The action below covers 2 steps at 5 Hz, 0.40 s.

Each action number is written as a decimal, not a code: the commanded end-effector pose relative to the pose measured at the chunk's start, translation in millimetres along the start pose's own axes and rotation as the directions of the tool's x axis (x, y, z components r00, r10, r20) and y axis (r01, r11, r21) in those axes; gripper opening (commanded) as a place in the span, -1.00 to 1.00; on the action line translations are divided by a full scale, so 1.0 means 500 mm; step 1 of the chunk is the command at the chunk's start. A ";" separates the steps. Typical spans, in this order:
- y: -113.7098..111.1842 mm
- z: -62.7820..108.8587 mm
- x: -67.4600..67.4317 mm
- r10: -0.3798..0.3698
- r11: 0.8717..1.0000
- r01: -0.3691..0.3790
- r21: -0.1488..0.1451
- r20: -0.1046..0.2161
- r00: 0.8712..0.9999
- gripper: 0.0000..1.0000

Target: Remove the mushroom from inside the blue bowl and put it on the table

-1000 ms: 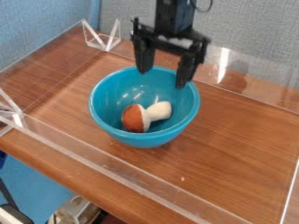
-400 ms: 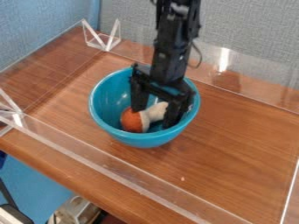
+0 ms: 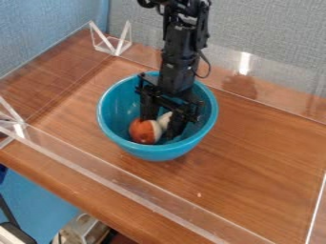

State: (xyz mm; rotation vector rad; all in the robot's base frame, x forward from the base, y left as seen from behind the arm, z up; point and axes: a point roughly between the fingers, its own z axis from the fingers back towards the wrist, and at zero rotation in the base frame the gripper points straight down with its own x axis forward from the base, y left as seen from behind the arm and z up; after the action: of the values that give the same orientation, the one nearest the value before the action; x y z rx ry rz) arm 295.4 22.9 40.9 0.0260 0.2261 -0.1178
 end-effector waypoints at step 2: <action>0.002 0.026 0.004 -0.013 1.000 0.013 0.003 0.033 0.999 -1.00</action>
State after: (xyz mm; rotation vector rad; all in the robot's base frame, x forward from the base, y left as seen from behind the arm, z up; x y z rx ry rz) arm 295.2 23.6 42.8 0.0231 0.2337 -0.1196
